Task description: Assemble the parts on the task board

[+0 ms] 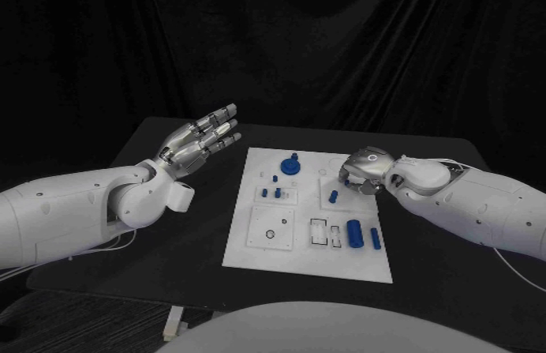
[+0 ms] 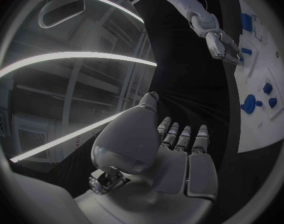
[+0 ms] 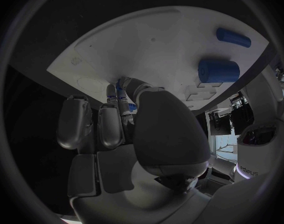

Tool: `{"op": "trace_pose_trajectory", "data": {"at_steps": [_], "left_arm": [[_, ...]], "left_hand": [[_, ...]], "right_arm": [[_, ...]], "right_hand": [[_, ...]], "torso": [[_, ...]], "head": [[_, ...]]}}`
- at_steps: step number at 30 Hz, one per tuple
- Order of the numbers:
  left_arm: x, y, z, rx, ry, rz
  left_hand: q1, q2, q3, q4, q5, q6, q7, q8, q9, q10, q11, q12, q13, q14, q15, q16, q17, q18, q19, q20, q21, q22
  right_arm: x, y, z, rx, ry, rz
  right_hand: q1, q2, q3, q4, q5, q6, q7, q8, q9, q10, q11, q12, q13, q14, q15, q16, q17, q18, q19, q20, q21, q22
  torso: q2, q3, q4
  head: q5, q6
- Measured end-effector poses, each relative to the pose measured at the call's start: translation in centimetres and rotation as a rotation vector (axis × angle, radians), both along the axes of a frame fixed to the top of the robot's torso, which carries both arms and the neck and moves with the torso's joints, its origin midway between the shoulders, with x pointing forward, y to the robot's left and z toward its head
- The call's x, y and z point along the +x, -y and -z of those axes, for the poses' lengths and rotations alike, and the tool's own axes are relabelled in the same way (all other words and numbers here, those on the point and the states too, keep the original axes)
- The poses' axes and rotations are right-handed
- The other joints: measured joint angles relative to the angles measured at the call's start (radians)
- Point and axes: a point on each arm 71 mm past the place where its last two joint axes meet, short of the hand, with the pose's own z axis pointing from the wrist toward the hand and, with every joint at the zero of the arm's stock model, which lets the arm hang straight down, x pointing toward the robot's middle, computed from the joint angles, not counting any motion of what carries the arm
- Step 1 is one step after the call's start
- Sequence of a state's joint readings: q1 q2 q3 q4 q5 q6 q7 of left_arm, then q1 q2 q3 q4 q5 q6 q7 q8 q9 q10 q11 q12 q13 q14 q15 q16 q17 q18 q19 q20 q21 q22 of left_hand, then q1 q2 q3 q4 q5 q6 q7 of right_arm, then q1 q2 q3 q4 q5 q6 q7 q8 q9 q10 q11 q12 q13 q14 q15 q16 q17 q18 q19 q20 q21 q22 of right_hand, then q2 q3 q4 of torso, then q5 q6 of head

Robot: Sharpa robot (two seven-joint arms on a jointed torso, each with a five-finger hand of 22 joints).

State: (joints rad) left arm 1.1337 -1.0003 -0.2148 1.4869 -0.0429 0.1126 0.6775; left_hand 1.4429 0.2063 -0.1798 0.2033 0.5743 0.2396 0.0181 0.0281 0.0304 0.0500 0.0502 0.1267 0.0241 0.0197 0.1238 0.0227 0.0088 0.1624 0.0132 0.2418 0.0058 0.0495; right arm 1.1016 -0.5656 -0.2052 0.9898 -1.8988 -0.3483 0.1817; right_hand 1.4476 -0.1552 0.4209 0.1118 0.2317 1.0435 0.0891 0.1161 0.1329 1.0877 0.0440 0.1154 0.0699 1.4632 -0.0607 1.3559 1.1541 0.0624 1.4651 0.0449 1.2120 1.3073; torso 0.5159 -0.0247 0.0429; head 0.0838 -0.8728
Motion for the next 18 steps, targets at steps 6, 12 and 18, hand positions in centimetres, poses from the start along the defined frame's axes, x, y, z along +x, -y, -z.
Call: {"op": "trace_pose_trajectory", "data": {"at_steps": [6, 12, 18], "left_arm": [[-0.01, 0.04, 0.02, -0.001, -0.001, 0.003], [-0.01, 0.05, 0.05, -0.003, -0.002, 0.005], [0.04, 0.10, 0.11, -0.004, -0.002, 0.007]], "left_hand": [[0.004, 0.004, 0.002, -0.008, 0.008, 0.004, 0.004, 0.000, 0.000, 0.000, 0.000, 0.000, 0.001, -0.001, 0.001, 0.000, 0.001, 0.000, 0.000, 0.007, 0.000, 0.001], [0.004, 0.004, 0.005, -0.011, 0.009, 0.004, 0.004, 0.000, 0.001, 0.000, 0.000, 0.000, 0.001, 0.002, 0.005, 0.004, 0.002, 0.000, 0.004, 0.011, 0.000, 0.003], [0.004, 0.004, 0.007, -0.017, 0.012, 0.011, 0.011, 0.000, 0.001, 0.000, 0.000, 0.000, 0.001, 0.006, 0.009, 0.008, 0.003, 0.000, 0.000, 0.014, 0.000, 0.004]], "right_arm": [[0.03, 0.01, 0.01, 0.000, 0.000, 0.001], [0.04, 0.02, 0.01, 0.001, 0.000, 0.002], [0.04, 0.02, 0.00, 0.002, 0.001, 0.002]], "right_hand": [[0.000, 0.000, 0.000, 0.000, -0.013, 0.003, 0.003, 0.000, 0.004, 0.004, 0.004, 0.001, 0.000, 0.000, 0.000, 0.000, 0.002, 0.000, 0.000, 0.000, 0.000, 0.000], [0.000, 0.000, 0.000, 0.000, -0.031, 0.023, 0.002, 0.013, 0.014, 0.036, 0.003, 0.011, 0.001, 0.000, 0.000, 0.000, 0.005, 0.000, 0.000, 0.000, 0.000, 0.001], [0.000, 0.000, 0.004, -0.010, -0.041, 0.051, 0.000, 0.024, 0.030, 0.065, -0.001, 0.025, 0.003, 0.000, 0.000, 0.000, 0.008, 0.000, 0.000, 0.000, 0.000, 0.001]], "torso": [[0.000, 0.0000, 0.0000], [0.000, -0.0001, -0.0001], [-0.001, -0.0002, -0.0001]], "head": [[0.003, 0.000], [0.004, 0.000], [0.005, 0.000]]}}
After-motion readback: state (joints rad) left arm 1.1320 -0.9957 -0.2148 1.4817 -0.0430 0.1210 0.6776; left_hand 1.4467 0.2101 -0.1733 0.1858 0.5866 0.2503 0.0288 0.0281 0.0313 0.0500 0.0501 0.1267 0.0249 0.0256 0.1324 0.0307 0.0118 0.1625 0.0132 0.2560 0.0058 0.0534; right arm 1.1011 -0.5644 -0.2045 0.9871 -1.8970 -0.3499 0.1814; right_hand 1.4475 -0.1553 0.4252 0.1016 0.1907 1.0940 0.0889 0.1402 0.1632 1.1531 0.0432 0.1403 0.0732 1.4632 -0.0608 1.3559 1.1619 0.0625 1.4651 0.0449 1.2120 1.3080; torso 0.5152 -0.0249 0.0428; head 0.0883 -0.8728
